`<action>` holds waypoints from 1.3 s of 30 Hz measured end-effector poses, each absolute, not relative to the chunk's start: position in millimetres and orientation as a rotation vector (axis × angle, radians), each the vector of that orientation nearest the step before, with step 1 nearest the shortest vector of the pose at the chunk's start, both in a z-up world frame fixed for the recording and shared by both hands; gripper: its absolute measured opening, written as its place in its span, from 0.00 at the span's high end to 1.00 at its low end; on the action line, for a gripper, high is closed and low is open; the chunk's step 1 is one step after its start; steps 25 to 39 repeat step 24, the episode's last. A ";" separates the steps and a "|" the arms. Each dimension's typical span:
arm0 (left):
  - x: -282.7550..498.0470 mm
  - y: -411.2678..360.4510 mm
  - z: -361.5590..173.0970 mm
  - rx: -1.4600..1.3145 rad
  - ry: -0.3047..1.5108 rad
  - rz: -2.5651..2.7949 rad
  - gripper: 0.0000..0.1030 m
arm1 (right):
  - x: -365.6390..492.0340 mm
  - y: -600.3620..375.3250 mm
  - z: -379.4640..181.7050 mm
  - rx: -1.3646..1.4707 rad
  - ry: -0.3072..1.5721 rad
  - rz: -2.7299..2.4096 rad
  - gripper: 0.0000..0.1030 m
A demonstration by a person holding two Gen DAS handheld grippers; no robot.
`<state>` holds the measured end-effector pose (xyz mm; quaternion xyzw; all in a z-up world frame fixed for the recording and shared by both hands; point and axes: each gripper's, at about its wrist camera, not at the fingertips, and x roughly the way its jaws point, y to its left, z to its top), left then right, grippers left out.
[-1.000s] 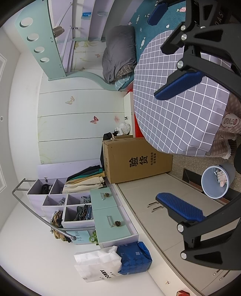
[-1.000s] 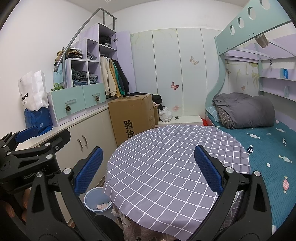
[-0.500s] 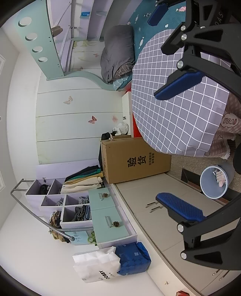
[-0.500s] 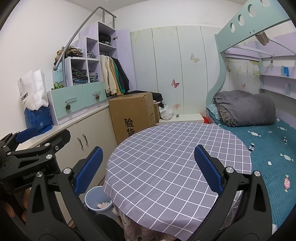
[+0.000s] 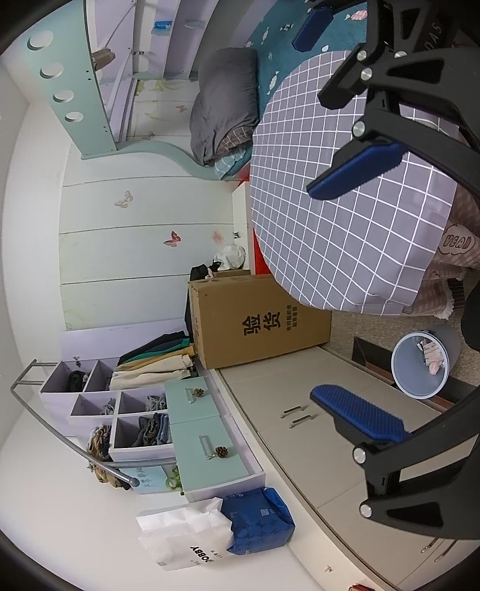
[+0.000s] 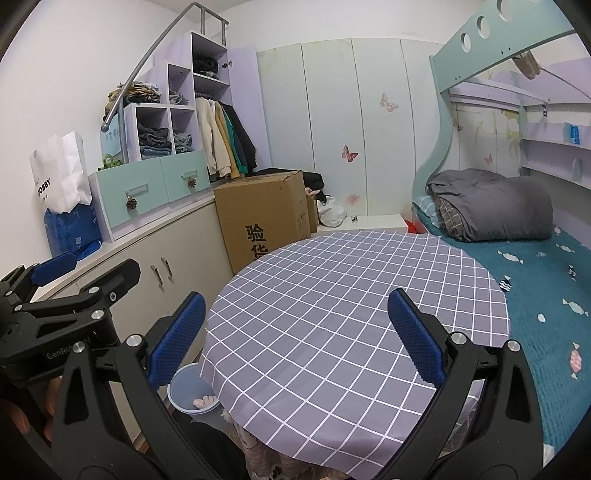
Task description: Collect trash
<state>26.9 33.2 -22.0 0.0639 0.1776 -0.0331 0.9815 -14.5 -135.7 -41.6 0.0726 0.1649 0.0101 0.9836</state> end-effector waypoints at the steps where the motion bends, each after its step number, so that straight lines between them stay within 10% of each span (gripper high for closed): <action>1: 28.0 33.1 -23.0 0.129 0.360 -0.065 0.05 | -12.7 -135.4 -42.3 0.147 0.335 0.021 0.06; 39: 88.0 -2.6 -54.3 0.159 0.470 -0.066 0.05 | 40.7 -167.8 -72.7 0.190 0.431 0.009 0.06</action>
